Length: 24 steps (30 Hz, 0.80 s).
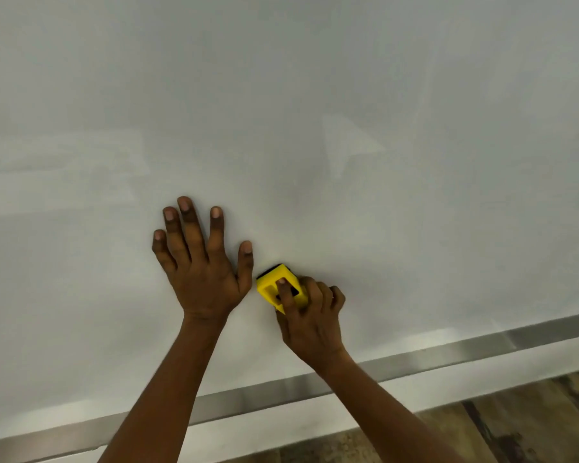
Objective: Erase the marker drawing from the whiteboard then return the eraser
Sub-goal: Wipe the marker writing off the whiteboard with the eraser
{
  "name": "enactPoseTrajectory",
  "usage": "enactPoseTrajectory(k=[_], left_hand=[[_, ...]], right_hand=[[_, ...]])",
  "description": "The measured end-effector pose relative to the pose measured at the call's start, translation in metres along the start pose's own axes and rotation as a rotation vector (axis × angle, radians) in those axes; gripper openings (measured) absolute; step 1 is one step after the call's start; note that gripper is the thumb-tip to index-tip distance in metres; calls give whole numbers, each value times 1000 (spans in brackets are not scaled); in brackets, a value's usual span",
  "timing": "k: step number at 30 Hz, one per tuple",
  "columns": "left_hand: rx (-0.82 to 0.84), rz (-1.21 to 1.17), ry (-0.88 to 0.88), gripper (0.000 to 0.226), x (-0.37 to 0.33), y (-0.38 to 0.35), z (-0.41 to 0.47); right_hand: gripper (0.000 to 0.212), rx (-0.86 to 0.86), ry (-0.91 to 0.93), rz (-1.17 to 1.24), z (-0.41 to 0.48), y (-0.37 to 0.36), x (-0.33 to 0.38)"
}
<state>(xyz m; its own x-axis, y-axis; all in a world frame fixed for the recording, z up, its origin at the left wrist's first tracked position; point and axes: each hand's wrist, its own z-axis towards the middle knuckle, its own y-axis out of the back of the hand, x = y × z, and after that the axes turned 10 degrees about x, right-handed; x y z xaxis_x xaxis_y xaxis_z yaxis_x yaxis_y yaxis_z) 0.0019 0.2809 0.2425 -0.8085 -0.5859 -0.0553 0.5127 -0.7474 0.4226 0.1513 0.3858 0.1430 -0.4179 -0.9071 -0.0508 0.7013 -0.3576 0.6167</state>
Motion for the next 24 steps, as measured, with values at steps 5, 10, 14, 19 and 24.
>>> enactPoseTrajectory(k=[5,10,14,19,24], left_hand=[[91,-121,-57,77,1,22,0],[9,-114,-15,75,46,60,18],[-74,-61,73,70,104,86,45],[2,-91,138,65,123,79,48],[-53,-64,139,64,125,66,52]], right_hand=[[64,-48,-35,33,12,16,-21],[67,-252,-468,106,64,61,-63],[68,-393,-701,256,112,94,-78],[65,-339,-450,181,123,81,-8],[53,-97,206,12,73,17,85]])
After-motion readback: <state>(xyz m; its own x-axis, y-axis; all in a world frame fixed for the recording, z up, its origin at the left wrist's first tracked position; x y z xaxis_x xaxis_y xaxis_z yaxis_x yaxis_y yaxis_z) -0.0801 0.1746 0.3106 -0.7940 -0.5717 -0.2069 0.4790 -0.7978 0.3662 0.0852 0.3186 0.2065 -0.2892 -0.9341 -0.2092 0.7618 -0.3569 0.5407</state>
